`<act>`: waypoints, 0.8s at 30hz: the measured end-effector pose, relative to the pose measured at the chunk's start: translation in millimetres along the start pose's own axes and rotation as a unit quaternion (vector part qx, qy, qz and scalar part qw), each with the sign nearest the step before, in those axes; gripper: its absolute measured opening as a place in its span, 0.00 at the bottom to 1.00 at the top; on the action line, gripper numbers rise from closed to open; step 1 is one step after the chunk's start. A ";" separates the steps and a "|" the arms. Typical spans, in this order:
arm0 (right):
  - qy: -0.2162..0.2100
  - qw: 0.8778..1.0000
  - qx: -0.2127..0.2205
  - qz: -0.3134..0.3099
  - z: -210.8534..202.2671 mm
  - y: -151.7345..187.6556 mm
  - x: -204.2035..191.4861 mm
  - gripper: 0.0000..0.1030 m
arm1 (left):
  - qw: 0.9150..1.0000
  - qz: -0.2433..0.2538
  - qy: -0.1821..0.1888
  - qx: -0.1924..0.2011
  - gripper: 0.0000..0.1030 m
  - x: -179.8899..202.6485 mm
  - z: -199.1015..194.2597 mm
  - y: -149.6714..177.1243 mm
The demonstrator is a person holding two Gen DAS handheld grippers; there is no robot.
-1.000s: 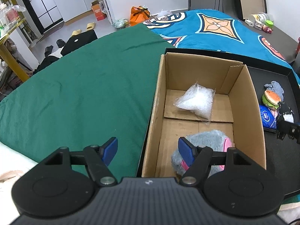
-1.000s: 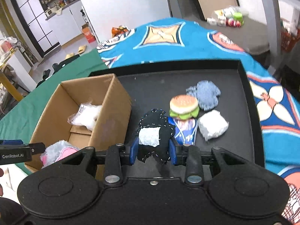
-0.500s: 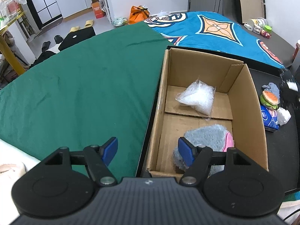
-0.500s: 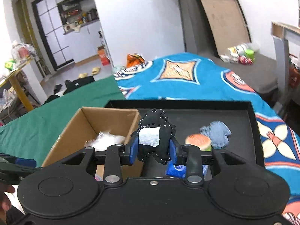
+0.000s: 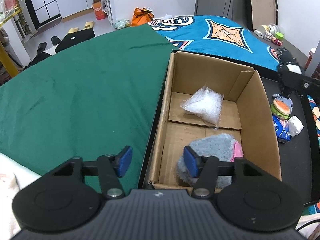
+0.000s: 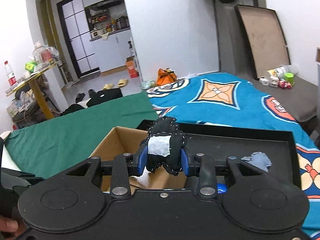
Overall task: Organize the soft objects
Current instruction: 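Carry the black plush with the right tool into the box and open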
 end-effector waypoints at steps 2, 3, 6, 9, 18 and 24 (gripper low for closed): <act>-0.005 1.000 -0.003 -0.006 3.3 1.5 -6.1 0.35 | 1.000 -0.005 0.006 -0.003 0.33 -2.1 1.8 1.4; -0.005 1.000 -0.004 -0.011 4.5 2.8 -9.6 0.35 | 1.000 -0.007 0.009 -0.005 0.29 -3.1 3.2 2.5; -0.007 1.000 -0.011 -0.017 10.5 4.1 -18.0 0.35 | 1.000 -0.008 0.009 -0.018 0.15 -8.1 9.0 7.1; -0.012 1.000 -0.017 -0.016 16.0 5.9 -26.5 0.36 | 0.999 -0.011 0.032 -0.017 0.10 -12.0 9.2 9.9; -0.005 0.999 -0.036 -0.034 23.3 12.3 -37.3 0.37 | 0.998 0.020 0.062 -0.016 0.09 -18.4 1.4 15.3; 0.001 0.998 -0.046 -0.049 25.0 16.1 -45.1 0.60 | 0.997 0.008 0.069 -0.023 0.10 -26.1 1.2 16.6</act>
Point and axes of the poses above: each gripper's, at about its wrist camera, not at the fingertips, and z roughly the way its jaws point, x to its right, y to its underside, the point moved 8 cm from there along z, roughly the way its jaws point, and after that the axes turned 4 degrees about -z, right-handed, at the moved point
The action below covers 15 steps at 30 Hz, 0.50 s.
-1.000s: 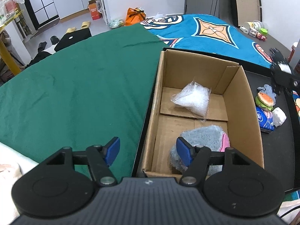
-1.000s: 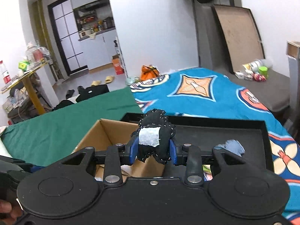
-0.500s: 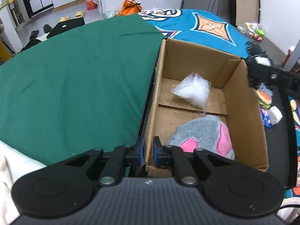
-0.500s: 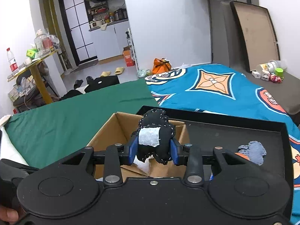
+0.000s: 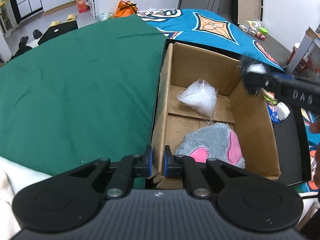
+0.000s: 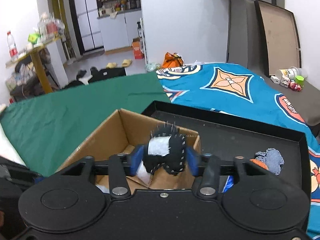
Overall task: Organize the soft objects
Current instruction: 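Carry the black plush with the right tool into the box and open, then reach the right tool to the white wrapped bundle and close on it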
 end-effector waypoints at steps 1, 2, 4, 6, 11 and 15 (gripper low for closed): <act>0.003 1.000 -0.004 -0.006 1.1 1.5 -1.5 0.69 | 1.000 -0.004 -0.001 -0.002 0.10 -1.2 0.3 0.1; 0.008 1.000 -0.009 -0.012 1.8 3.0 -2.7 0.73 | 1.000 -0.006 -0.002 -0.008 0.10 -1.0 1.2 0.5; 0.016 1.000 -0.013 -0.009 -1.2 4.0 -2.1 0.74 | 1.000 -0.012 -0.010 -0.016 0.11 -0.7 2.1 1.4; 0.014 1.000 -0.011 0.001 -6.9 4.2 -0.2 0.74 | 1.000 -0.009 -0.020 -0.014 0.11 1.6 0.5 0.7; 0.025 0.999 -0.030 0.031 -15.3 16.5 9.5 0.74 | 0.999 -0.005 -0.036 -0.008 0.13 4.0 -6.2 -1.0; 0.048 0.997 -0.045 0.040 -16.6 30.7 15.7 0.74 | 0.999 -0.011 -0.040 -0.009 0.13 3.0 -9.8 -2.3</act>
Point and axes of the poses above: each gripper's, at about its wrist camera, not at the fingertips, and z roughly the way its jaws point, x to its right, y to its underside, the point moved 8 cm from there along z, roughly the way its jaws point, and after that the axes turned 4 degrees about -z, right-handed, at the moved point
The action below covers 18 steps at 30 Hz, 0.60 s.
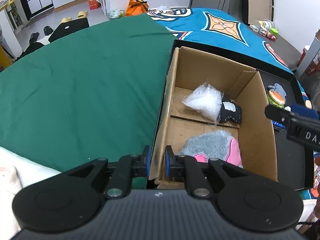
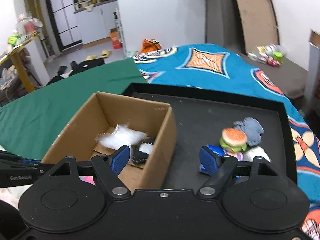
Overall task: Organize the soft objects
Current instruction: 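Reach the right tool to the white wrapped bundle and close on it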
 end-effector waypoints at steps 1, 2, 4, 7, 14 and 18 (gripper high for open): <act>0.004 1.000 -0.003 0.004 0.9 2.0 1.8 0.74 | 1.000 0.000 -0.003 0.000 0.14 0.4 -0.6 0.0; 0.009 1.000 -0.005 0.011 1.1 4.0 4.0 0.74 | 1.000 0.000 -0.006 0.001 0.15 1.3 -0.6 -0.5; 0.016 1.000 -0.009 0.025 1.1 7.4 8.1 0.74 | 1.000 0.000 -0.010 0.000 0.20 2.6 -1.1 -1.7; 0.028 0.999 -0.004 0.034 -0.9 11.1 12.9 0.77 | 1.000 0.006 -0.017 0.001 0.32 5.8 -1.7 -2.1; 0.045 0.997 0.008 0.059 -2.5 10.7 32.1 0.77 | 0.999 0.019 -0.040 -0.002 0.40 15.2 -0.5 -4.7; 0.051 0.996 0.011 0.074 -1.3 10.9 45.4 0.77 | 0.998 0.023 -0.050 0.001 0.42 21.2 -1.3 -9.0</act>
Point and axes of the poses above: each gripper's, at about its wrist camera, not at the fingertips, and z roughly the way its jaws point, x to its right, y to its underside, the point moved 8 cm from there along z, roughly the way its jaws point, and after that the axes turned 4 degrees about -z, right-handed, at the moved point
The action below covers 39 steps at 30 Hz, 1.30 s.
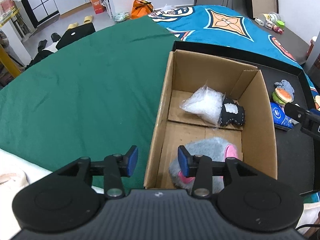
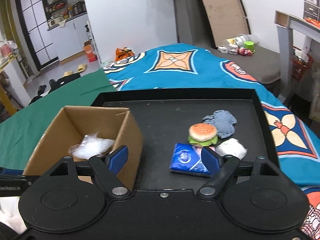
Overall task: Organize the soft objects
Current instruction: 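Reach the right tool to the white wrapped bundle and close on it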
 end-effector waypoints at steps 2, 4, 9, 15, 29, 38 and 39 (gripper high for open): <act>0.007 1.000 0.002 0.001 1.1 -0.3 6.6 0.77 | 1.000 0.003 -0.004 0.000 0.44 3.4 0.5 -2.5; 0.008 1.000 0.005 0.002 2.2 -0.8 11.9 0.77 | 1.000 0.005 -0.009 0.000 0.45 5.5 2.2 -4.8; 0.018 1.000 0.003 0.015 8.5 0.3 30.8 0.77 | 1.000 0.006 -0.021 -0.006 0.46 10.6 7.1 -7.5; 0.038 0.998 -0.007 0.053 21.2 4.7 64.5 0.77 | 0.999 0.012 -0.035 -0.013 0.47 17.5 13.7 -11.9; 0.051 0.991 -0.034 0.120 50.3 19.5 106.3 0.77 | 0.997 0.027 -0.068 -0.017 0.55 34.5 26.5 -25.4; 0.060 0.989 -0.033 0.132 64.5 19.1 116.6 0.69 | 0.995 0.042 -0.087 -0.022 0.59 42.1 36.4 -32.1; 0.063 0.988 -0.034 0.136 66.6 19.6 119.7 0.69 | 0.995 0.044 -0.089 -0.022 0.59 42.5 37.0 -32.6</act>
Point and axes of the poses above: each gripper's, at about its wrist camera, not at the fingertips, and z roughly the way its jaws point, x to its right, y to its underside, the point moved 8 cm from there along z, roughly the way its jaws point, and after that the axes turned 4 degrees about -z, right-handed, at the moved point
